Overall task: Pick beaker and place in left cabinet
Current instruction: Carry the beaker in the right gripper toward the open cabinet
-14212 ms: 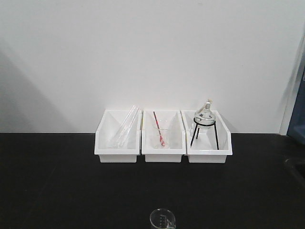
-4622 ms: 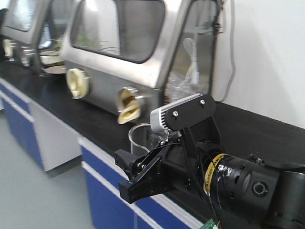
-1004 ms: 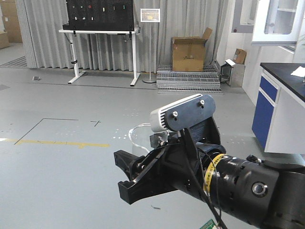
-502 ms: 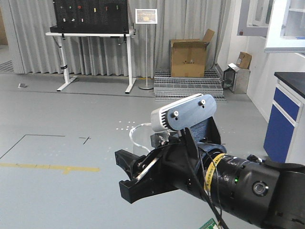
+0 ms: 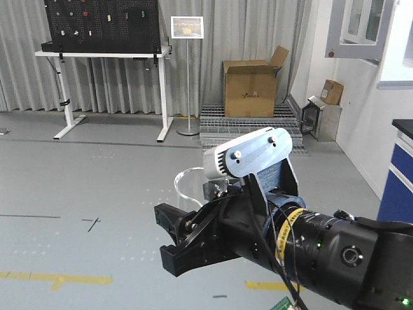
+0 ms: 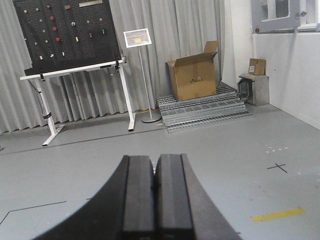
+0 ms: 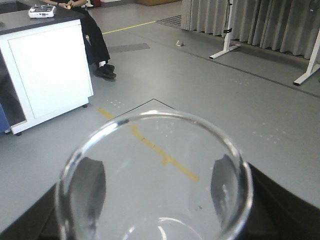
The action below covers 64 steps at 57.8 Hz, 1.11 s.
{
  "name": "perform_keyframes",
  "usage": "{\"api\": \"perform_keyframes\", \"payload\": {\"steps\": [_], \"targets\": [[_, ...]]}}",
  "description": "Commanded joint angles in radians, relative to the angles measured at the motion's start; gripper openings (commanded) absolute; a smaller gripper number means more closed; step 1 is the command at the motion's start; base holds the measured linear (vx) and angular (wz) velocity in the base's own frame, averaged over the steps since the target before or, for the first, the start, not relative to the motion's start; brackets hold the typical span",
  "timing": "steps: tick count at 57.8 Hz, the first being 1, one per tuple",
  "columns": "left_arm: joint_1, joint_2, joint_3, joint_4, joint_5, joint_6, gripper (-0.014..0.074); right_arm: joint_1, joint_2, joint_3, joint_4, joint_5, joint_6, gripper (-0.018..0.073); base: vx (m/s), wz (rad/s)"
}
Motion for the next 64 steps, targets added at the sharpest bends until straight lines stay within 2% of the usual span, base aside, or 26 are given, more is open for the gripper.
{"api": "perform_keyframes", "payload": {"steps": [1,64], "targets": [[-0.001,-0.019,0.016,-0.003,-0.083,-0.003,0.0001,-0.005,-0.031,-0.038,-0.005,-0.067,-0.002,0.0017,0.72,-0.02],[-0.001,-0.019,0.016,-0.003,-0.083,-0.003,0.0001,-0.005,-0.031,-0.038,-0.005,-0.063,-0.002,0.0017,0.69,-0.04]]}}
